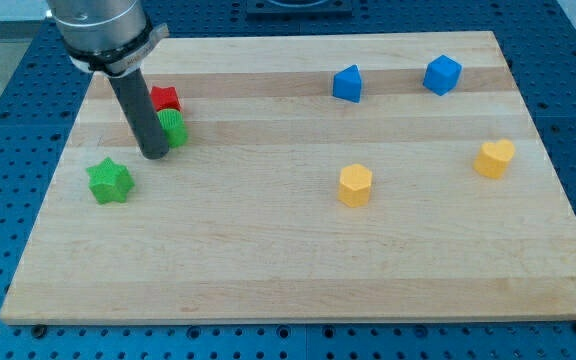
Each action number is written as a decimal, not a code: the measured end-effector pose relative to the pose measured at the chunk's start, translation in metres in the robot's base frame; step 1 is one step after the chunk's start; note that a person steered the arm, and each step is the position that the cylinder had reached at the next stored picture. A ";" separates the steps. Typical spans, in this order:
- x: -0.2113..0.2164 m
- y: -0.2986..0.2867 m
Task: Slide the green star into the red blocks
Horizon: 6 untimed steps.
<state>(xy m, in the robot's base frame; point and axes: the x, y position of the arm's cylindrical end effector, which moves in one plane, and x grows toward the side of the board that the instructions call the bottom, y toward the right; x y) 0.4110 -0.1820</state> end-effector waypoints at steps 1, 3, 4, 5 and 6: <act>-0.013 0.000; 0.064 0.020; 0.108 -0.001; 0.124 -0.060; 0.102 -0.083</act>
<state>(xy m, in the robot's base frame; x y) 0.5127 -0.2654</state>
